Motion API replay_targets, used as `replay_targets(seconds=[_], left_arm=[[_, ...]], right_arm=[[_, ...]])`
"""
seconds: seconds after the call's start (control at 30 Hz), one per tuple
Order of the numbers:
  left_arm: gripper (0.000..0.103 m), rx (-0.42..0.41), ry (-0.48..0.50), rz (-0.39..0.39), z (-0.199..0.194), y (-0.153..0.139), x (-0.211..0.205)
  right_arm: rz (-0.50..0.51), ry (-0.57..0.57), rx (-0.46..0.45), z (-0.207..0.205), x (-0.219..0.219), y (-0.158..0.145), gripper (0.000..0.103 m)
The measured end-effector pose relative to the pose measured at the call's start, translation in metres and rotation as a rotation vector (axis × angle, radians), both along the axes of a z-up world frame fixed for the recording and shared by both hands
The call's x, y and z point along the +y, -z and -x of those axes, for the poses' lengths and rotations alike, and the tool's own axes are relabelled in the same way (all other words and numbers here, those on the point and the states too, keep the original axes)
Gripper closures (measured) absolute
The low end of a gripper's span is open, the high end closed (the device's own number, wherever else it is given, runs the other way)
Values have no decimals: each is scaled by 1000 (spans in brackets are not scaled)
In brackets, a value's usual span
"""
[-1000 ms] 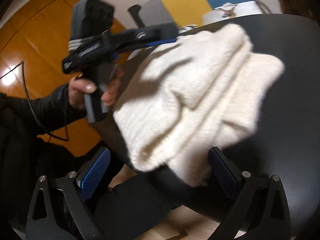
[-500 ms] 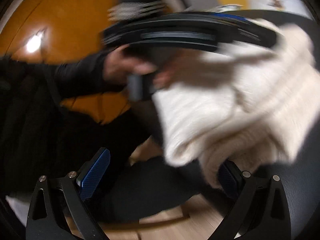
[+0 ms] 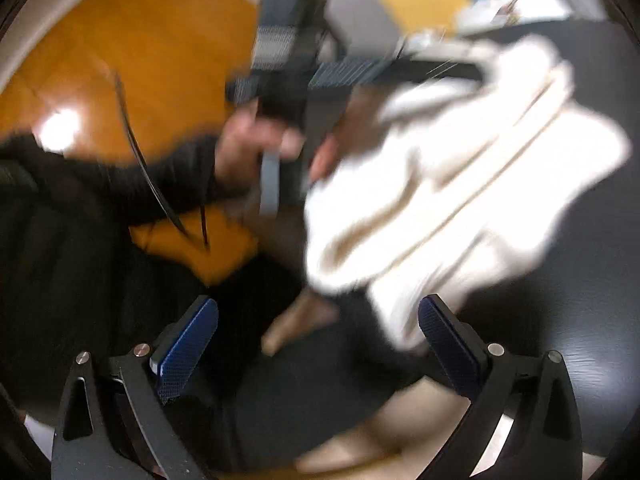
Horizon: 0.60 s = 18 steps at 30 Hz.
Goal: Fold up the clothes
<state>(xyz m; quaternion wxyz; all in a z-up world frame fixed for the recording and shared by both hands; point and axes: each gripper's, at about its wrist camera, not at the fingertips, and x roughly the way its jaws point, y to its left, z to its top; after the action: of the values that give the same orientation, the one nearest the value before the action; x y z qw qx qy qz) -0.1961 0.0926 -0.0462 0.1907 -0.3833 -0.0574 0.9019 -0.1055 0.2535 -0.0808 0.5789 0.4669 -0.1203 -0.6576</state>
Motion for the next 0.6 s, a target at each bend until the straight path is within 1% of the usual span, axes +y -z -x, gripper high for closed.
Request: replay_targets(seconds=[0.07, 0.1, 0.17, 0.2, 0.23, 0.27, 0.3, 0.33, 0.4, 0.47, 0.5, 0.53, 0.6], left_arm=[[24, -28, -59, -73, 1, 1, -21], [24, -32, -68, -82, 0, 3, -26], [24, -29, -70, -78, -4, 8, -31], [24, -27, -71, -76, -5, 11, -34], [24, -25, -72, -74, -7, 13, -37], [24, -21, -68, -66, -9, 15, -36], [24, -16, -61, -54, -11, 17, -34], [24, -11, -55, -43, -13, 18, -33], [24, -12, -45, -43, -14, 21, -33], [24, -8, -40, -51, -15, 23, -35], [24, -4, -38, -58, -15, 24, -36], [24, -1, -37, -56, -16, 26, -35], [24, 8, -37, -43, -17, 27, -33]], right_arm=[[59, 136, -11, 13, 21, -12, 1], [57, 192, -1, 21, 26, -16, 1], [13, 291, 37, 37, 31, -22, 1], [-16, 324, 58, 46, 33, -24, 3], [-49, 345, 82, 57, 34, -26, 19], [-89, 360, 90, 63, 25, -23, 33], [-133, 371, 89, 67, 8, -17, 51], [-133, 377, 60, 76, 5, -11, 52], [-91, 387, -26, 97, 15, -1, 52], [-90, 414, -68, 111, 22, 8, 48], [-76, 413, -83, 115, 21, 12, 42], [-50, 400, -108, 118, 19, 16, 30], [-23, 365, -120, 121, 7, 19, 22]])
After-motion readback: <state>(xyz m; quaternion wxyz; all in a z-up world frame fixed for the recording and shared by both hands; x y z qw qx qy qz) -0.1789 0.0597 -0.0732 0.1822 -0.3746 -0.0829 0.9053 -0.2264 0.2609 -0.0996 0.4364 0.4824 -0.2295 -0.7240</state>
